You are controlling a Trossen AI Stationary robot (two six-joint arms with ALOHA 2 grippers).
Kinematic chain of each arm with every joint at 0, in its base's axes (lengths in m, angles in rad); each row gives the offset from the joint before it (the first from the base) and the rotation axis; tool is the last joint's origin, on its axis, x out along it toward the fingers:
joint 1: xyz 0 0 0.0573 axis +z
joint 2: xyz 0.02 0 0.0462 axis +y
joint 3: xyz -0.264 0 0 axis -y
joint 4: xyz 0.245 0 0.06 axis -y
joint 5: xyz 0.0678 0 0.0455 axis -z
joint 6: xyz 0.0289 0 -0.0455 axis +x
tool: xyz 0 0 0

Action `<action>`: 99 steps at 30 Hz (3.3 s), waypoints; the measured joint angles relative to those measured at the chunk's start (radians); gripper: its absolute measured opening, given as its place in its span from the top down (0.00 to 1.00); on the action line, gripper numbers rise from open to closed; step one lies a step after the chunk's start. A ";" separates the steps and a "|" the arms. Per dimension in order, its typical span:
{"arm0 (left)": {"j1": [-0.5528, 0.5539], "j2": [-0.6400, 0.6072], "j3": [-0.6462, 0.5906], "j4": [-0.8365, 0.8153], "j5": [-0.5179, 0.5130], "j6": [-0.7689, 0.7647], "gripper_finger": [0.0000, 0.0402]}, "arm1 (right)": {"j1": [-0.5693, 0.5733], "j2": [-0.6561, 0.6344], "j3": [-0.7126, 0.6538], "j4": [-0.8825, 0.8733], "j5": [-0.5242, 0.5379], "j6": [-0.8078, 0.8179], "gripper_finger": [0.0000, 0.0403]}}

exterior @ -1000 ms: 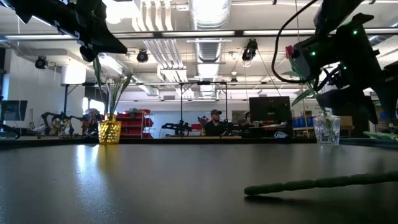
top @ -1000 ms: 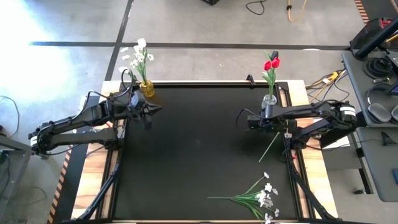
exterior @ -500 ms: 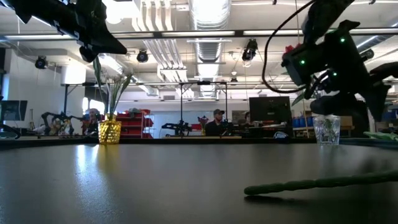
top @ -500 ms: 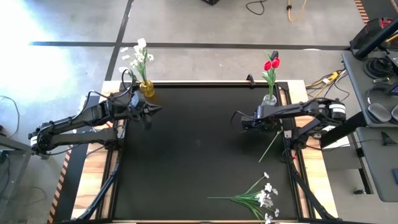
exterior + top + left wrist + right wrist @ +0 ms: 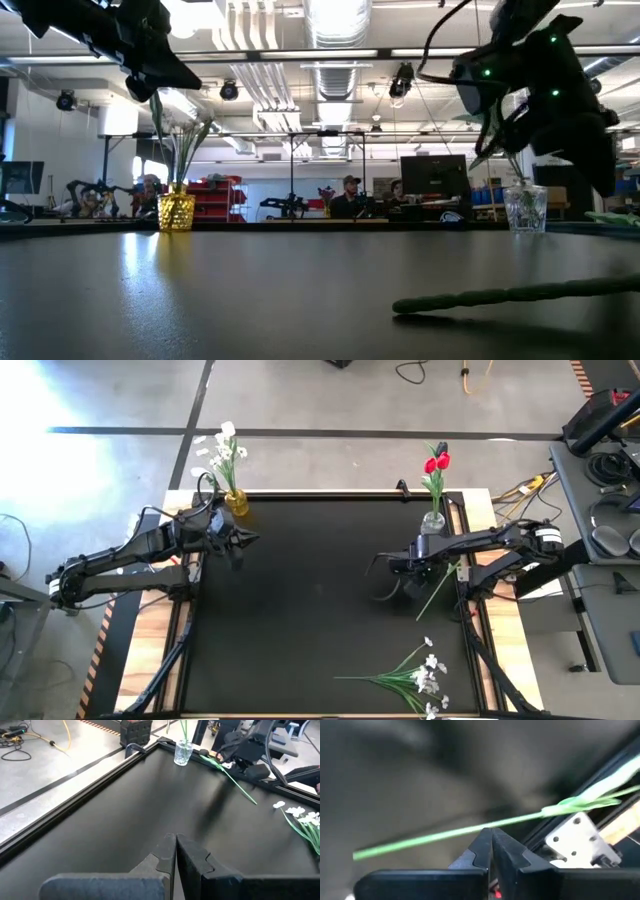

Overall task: Sort flowers into vase by color
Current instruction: Put the black tulip into the transparent vase

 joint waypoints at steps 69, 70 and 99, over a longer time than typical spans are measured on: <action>0.000 0.005 0.000 0.004 0.000 -0.004 1.00 | 0.094 0.040 -0.128 0.166 0.133 1.283 0.70; 0.000 0.004 0.000 0.004 0.000 -0.004 1.00 | 0.104 0.043 -0.128 0.168 0.133 1.310 0.70; 0.000 0.005 0.000 0.004 0.002 -0.028 1.00 | 0.306 0.194 -0.039 0.047 0.134 1.592 0.65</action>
